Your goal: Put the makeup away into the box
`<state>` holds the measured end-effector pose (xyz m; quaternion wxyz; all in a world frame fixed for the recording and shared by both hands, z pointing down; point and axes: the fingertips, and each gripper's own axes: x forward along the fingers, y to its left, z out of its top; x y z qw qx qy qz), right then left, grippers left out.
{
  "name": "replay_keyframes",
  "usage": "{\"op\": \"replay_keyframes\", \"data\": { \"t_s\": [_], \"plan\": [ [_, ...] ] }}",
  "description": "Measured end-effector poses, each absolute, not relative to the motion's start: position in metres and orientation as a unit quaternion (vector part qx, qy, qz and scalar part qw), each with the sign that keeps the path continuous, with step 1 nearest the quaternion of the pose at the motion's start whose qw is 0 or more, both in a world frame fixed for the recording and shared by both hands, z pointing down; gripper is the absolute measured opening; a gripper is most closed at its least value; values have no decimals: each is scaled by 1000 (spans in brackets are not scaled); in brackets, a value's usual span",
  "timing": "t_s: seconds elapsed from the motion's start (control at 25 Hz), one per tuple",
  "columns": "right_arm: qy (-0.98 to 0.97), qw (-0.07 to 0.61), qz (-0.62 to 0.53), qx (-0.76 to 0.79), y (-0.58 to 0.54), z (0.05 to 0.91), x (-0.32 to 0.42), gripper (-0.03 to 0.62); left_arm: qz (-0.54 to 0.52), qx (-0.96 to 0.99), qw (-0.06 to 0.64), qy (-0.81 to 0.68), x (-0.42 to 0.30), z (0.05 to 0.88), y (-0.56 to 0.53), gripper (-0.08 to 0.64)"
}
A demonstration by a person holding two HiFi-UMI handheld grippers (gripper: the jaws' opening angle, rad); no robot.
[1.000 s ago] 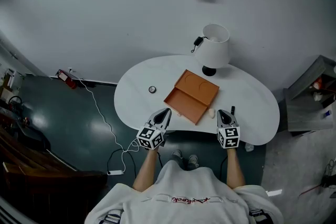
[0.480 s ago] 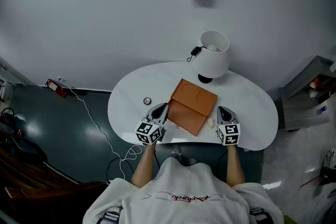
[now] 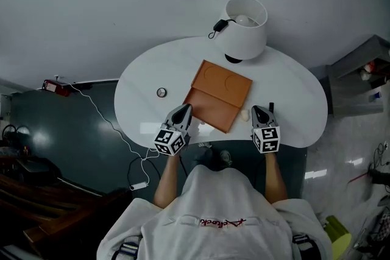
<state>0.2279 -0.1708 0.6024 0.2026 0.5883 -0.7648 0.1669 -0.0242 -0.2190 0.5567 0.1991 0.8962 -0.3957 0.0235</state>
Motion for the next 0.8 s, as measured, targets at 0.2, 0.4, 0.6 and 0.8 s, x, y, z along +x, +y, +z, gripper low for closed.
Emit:
{"op": "replay_keyframes", "data": {
  "t_s": [0.2,0.4,0.6,0.8],
  "plan": [
    [-756,220,207,581,-150,642,225,20,32,887,219,-405,-30,586,-211,15],
    [-752,240,238,566,-136,672,213,42,35,881,229,-412,-35,603,-200,15],
    [-750,268,257,547,-132,697,202,213,42,875,240,-418,-43,616,-185,15],
    [-733,295,249,560,-145,708,205,213,45,871,245,-423,-51,627,-180,15]
  ]
}}
